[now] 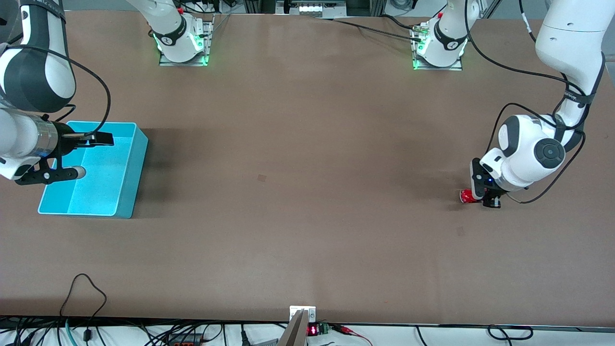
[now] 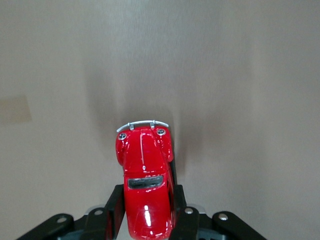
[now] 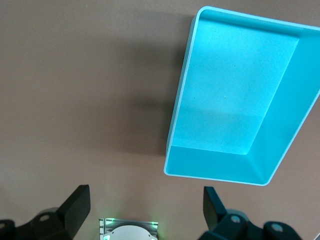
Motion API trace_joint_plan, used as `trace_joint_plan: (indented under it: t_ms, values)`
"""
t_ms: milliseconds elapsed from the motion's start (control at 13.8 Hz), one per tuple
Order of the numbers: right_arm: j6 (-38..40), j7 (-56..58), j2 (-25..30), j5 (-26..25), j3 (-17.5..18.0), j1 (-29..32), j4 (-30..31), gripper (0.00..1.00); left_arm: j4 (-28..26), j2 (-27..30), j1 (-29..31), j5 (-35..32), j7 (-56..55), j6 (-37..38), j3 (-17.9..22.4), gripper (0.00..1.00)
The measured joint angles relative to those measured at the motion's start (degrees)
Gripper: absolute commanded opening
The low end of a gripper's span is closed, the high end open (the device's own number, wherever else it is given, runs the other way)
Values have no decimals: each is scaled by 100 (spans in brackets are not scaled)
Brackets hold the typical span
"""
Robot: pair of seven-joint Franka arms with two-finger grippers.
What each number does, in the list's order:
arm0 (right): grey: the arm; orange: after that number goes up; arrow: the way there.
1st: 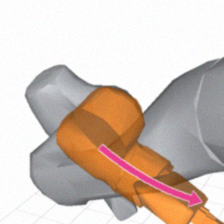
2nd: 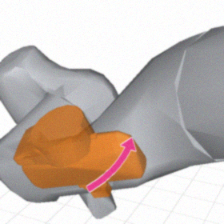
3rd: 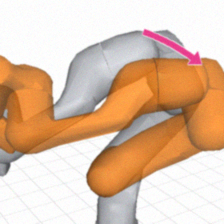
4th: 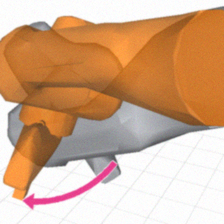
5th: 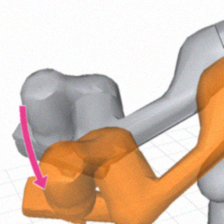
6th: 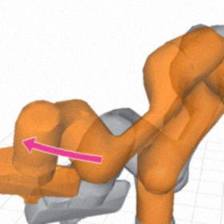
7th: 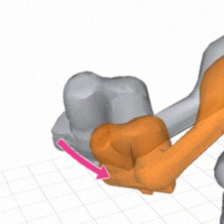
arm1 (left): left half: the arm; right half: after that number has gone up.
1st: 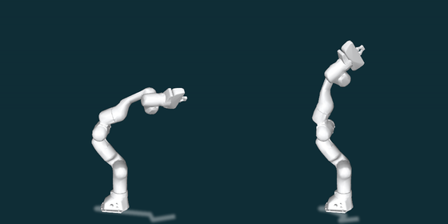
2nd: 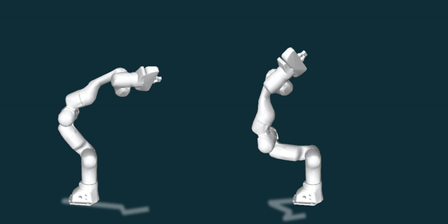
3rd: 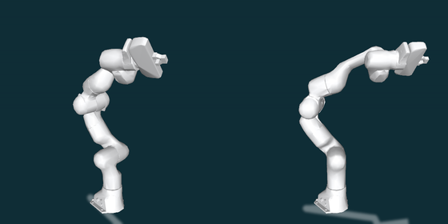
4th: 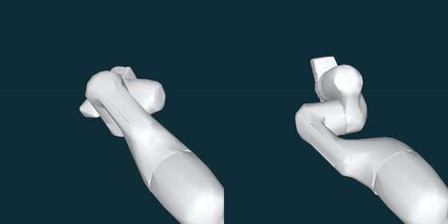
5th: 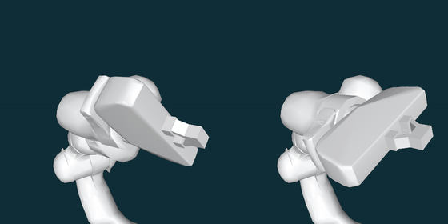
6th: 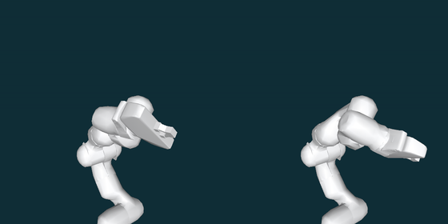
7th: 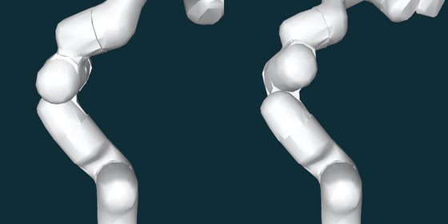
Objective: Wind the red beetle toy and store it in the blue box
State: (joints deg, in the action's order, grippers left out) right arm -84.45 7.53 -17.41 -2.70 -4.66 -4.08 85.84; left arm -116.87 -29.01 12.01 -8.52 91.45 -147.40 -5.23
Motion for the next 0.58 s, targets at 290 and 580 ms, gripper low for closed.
trace_joint_plan:
  t_ms: [290, 580]
  values:
    - [7, 8, 0, 0, 0, 0, 0, 100, 20, -20, 715, 0, 622, -31, 7, 15]
    - [9, 11, 0, 0, 0, 0, 0, 100, 104, -80, 1245, 0, 1075, -81, -3, 15]
